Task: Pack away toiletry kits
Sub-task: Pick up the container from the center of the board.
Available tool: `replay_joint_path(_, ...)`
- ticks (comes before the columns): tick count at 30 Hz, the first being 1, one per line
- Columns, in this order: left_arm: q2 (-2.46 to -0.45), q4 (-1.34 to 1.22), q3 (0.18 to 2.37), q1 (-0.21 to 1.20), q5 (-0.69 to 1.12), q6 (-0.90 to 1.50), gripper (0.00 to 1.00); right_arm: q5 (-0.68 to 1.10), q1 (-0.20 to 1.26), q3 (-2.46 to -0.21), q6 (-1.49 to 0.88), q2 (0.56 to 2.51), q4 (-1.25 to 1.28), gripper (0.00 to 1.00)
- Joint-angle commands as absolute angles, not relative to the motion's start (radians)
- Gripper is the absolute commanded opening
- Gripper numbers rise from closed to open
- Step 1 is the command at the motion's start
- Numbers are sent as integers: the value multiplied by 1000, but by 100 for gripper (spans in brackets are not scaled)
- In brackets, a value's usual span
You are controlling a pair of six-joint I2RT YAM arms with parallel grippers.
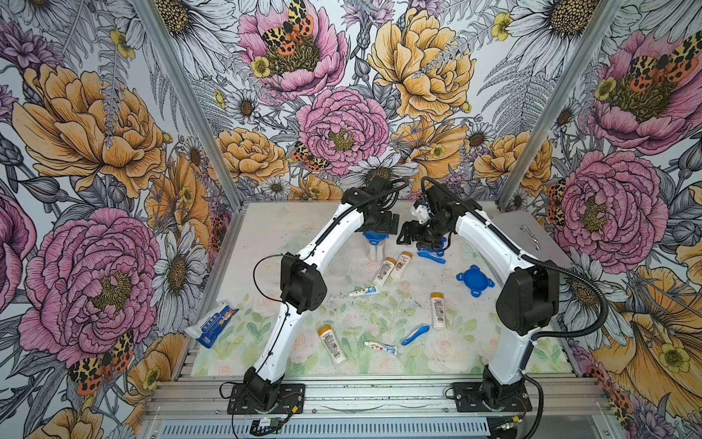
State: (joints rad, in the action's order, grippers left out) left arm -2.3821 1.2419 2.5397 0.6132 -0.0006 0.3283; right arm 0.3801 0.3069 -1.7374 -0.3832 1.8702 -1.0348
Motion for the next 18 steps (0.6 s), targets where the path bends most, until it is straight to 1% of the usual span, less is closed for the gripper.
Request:
replay_joint_path(1, -2412, 1256, 2562, 627, -42, 303, 99, 359, 301, -1735, -370, 1833, -1015, 79)
replay_joint_path(6, -2405, 1256, 2563, 640, -95, 299, 99, 352, 296, -1738, -369, 1830, -1011, 79)
replay_joint_path(18, -2417, 1256, 2608, 640, -152, 308, 99, 362, 288, -1723, -368, 1820, -1002, 79)
